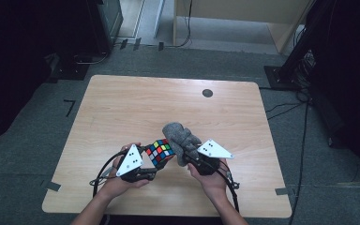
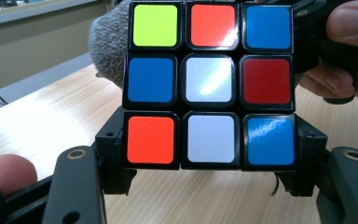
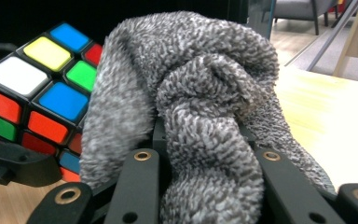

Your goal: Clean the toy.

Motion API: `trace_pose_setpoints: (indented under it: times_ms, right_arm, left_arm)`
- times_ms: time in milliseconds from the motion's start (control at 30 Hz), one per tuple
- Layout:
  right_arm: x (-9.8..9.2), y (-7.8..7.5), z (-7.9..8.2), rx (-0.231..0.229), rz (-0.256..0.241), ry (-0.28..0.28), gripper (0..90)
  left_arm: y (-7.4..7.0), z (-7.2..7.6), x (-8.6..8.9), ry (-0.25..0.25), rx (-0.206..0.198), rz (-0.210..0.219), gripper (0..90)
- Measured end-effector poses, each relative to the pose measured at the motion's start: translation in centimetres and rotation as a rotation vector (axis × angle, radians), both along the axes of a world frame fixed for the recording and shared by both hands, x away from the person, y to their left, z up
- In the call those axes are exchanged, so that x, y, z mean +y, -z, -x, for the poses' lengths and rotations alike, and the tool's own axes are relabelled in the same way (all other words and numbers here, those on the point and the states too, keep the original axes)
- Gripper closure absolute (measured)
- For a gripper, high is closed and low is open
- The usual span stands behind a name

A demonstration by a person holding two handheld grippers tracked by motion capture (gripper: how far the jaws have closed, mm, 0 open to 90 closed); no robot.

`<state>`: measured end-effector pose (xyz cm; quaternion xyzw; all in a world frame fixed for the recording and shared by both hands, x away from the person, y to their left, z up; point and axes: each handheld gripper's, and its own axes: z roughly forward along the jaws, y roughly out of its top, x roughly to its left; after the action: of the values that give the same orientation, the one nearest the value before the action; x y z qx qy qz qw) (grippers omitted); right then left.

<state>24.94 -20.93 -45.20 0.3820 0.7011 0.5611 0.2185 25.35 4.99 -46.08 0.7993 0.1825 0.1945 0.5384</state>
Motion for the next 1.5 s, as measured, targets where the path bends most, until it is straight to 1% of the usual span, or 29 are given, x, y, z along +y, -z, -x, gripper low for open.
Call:
trace_pose_setpoints:
  times_ms: [67, 100, 200, 233, 267, 333, 367, 433, 500, 533, 567, 600, 667, 700, 733, 767, 800, 833, 867, 900, 967, 1000, 1067, 1100, 1200, 1267, 1367, 1433, 1500]
  right_arm:
    - [0.1, -0.6, 0.4, -0.033, -0.036, -0.017, 72.4]
    - [0.4, -1.1, 0.9, -0.060, -0.057, -0.045, 72.4]
    - [1.7, -1.8, 1.9, -0.115, -0.039, -0.109, 72.4]
    - [2.2, -1.7, 2.2, -0.118, -0.029, -0.118, 72.6]
    - [2.3, -1.6, 2.2, -0.126, -0.033, -0.108, 72.5]
    - [1.9, -1.2, 1.7, -0.074, -0.078, -0.104, 72.5]
    - [1.5, -0.9, 1.3, -0.047, -0.094, -0.084, 72.6]
    - [1.0, -0.3, 0.6, -0.011, -0.075, -0.054, 72.6]
    - [0.5, 0.1, -0.1, 0.042, -0.018, -0.013, 72.7]
    - [0.2, 0.3, -0.2, 0.053, -0.016, -0.001, 72.7]
    - [-0.1, 0.2, -0.2, 0.054, -0.042, 0.008, 72.6]
    - [-0.2, 0.0, -0.1, 0.045, -0.055, 0.008, 72.6]
    - [0.1, -1.0, 0.5, -0.016, -0.069, -0.020, 72.4]
    - [0.4, -1.4, 0.9, -0.043, -0.068, -0.043, 72.3]
    - [0.9, -1.6, 1.2, -0.062, -0.053, -0.067, 72.3]
    - [1.4, -1.6, 1.4, -0.063, -0.033, -0.084, 72.2]
    - [1.9, -1.3, 1.4, -0.059, -0.010, -0.098, 72.4]
    - [1.9, -1.0, 1.4, -0.077, -0.022, -0.088, 72.5]
    - [1.7, -0.7, 1.2, -0.062, -0.036, -0.080, 72.6]
    - [1.4, -0.3, 0.8, -0.039, -0.007, -0.055, 72.6]
    - [0.9, 0.2, 0.2, -0.017, 0.053, -0.012, 72.7]
    - [0.5, 0.5, -0.1, 0.005, 0.052, -0.003, 72.7]
    - [-0.1, 0.5, -0.3, 0.024, 0.014, 0.004, 72.7]
    - [-0.2, 0.4, -0.3, 0.017, 0.008, 0.006, 72.6]
    - [-0.1, -0.1, 0.0, -0.014, 0.002, -0.021, 72.6]
    - [0.6, 0.0, 0.2, -0.043, 0.016, -0.069, 72.6]
    - [1.7, 0.2, 0.8, -0.078, 0.043, -0.130, 73.3]
    - [2.4, 0.3, 1.1, -0.099, 0.068, -0.154, 74.8]
    - [3.0, 0.6, 1.3, -0.097, 0.093, -0.171, 75.4]
  left_arm:
    - [0.5, -0.2, -0.2, -0.008, 0.019, -0.023, 34.4]
    - [0.7, -0.2, -0.4, -0.008, 0.022, -0.034, 34.4]
    - [0.7, 0.1, -0.8, 0.014, 0.017, -0.037, 34.4]
    - [0.7, 0.2, -0.9, 0.014, 0.018, -0.040, 34.3]
    - [0.6, 0.1, -0.7, 0.023, 0.023, -0.032, 34.4]
    - [0.4, 0.1, 0.0, 0.039, 0.024, 0.016, 34.4]
    - [0.2, 0.1, 0.1, 0.037, 0.019, 0.024, 34.4]
    - [0.1, 0.1, 0.2, 0.031, 0.011, 0.025, 34.3]
    - [0.0, 0.0, 0.3, 0.031, 0.010, 0.041, 34.4]
    - [0.1, 0.0, 0.2, 0.021, 0.004, 0.025, 34.4]
    - [0.1, 0.0, 0.1, 0.014, 0.003, 0.008, 34.4]
    - [0.3, -0.1, 0.0, 0.007, 0.006, -0.012, 34.4]
    - [0.7, -0.3, -0.2, 0.007, 0.026, -0.042, 34.4]
    - [0.8, -0.2, -0.4, 0.006, 0.024, -0.056, 34.4]
    - [0.9, -0.2, -0.5, 0.009, 0.024, -0.055, 34.4]
    - [0.7, 0.0, -0.6, 0.023, 0.024, -0.041, 34.4]
    - [0.6, 0.1, -0.6, 0.020, 0.023, -0.044, 34.3]
    - [0.5, 0.1, -0.5, 0.016, 0.015, -0.045, 34.4]
    - [0.4, 0.1, -0.2, 0.022, 0.019, -0.026, 34.3]
    - [0.4, 0.0, 0.0, 0.027, 0.025, -0.008, 34.3]
    - [0.0, -0.2, 0.4, 0.036, 0.045, 0.048, 34.4]
    - [-0.2, -0.3, 0.6, 0.036, 0.051, 0.068, 34.4]
    - [-0.3, -0.6, 1.1, 0.042, 0.076, 0.115, 34.4]
    - [-0.3, -0.8, 1.4, 0.044, 0.097, 0.148, 34.3]
    - [-0.4, -1.4, 2.3, 0.057, 0.175, 0.277, 34.4]
    - [-0.6, -1.7, 2.8, 0.068, 0.209, 0.340, 34.4]
    - [-0.7, -1.9, 3.2, 0.078, 0.235, 0.388, 34.4]
    - [-0.8, -1.9, 3.2, 0.074, 0.239, 0.396, 34.4]
    - [-0.8, -1.9, 3.2, 0.071, 0.243, 0.400, 34.4]
